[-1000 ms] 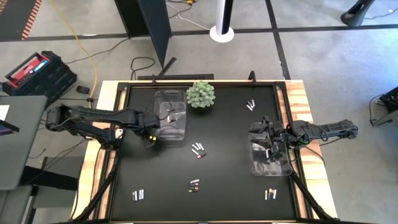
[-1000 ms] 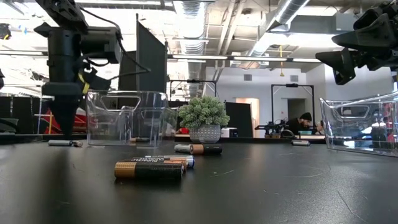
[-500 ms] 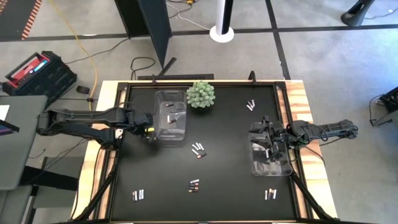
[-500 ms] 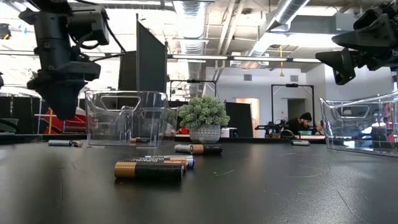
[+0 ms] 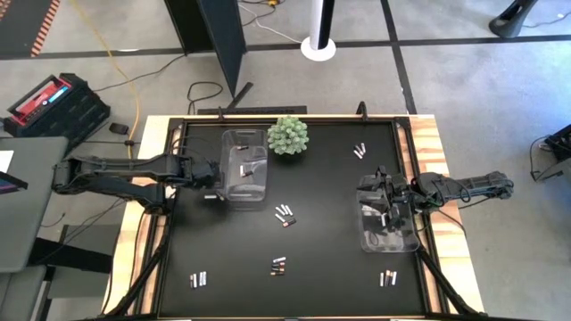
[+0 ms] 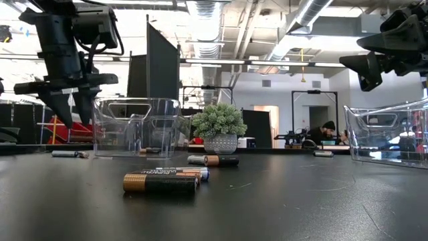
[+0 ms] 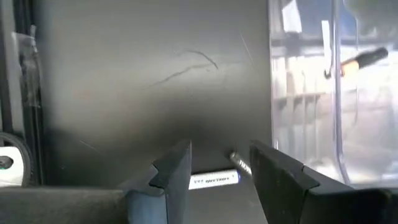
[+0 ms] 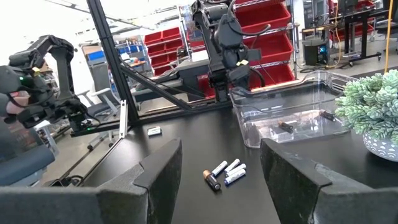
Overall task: Sort batteries
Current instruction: Put the black-brown battery into the left transparent bin
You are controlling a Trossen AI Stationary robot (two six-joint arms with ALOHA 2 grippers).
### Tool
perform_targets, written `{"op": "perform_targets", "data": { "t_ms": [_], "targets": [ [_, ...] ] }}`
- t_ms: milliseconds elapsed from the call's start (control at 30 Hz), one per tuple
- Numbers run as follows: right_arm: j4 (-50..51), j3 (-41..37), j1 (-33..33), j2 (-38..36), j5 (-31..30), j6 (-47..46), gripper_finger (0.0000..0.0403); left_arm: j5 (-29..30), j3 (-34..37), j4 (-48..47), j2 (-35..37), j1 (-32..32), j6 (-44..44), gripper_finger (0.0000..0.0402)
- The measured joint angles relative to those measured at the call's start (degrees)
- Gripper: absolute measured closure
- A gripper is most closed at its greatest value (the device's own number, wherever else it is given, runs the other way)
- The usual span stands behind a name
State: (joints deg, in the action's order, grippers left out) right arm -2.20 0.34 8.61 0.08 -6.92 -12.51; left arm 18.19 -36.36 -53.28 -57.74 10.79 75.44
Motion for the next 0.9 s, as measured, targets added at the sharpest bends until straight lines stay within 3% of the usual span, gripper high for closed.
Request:
{"op": "perform_targets", "data": {
  "t_ms": [167,300,567,800,900],
  "targets": [
    [0.0,0.0,0.0,0.01,0.0,0.0,0.0168,2.56,0.0,-0.43,0.0,1.09,7.36,0.0249],
    [0.0,0.0,-0.01,0.0,0.0,0.0,0.0168,4.22,0.0,-1.25,0.0,2.73,9.82,0.0274],
    [0.0,0.01,0.01,0.01,0.0,0.0,0.0168,8.55,0.0,-1.91,0.0,6.1,17.49,0.039],
    [0.0,0.01,0.0,0.01,-0.01,0.0,0.0168,11.27,0.0,6.27,0.0,6.15,25.9,0.0384],
    [0.0,0.01,0.0,0.01,0.0,0.0,0.0168,11.89,0.0,8.74,0.0,6.14,25.53,0.0385]
  ]
}}
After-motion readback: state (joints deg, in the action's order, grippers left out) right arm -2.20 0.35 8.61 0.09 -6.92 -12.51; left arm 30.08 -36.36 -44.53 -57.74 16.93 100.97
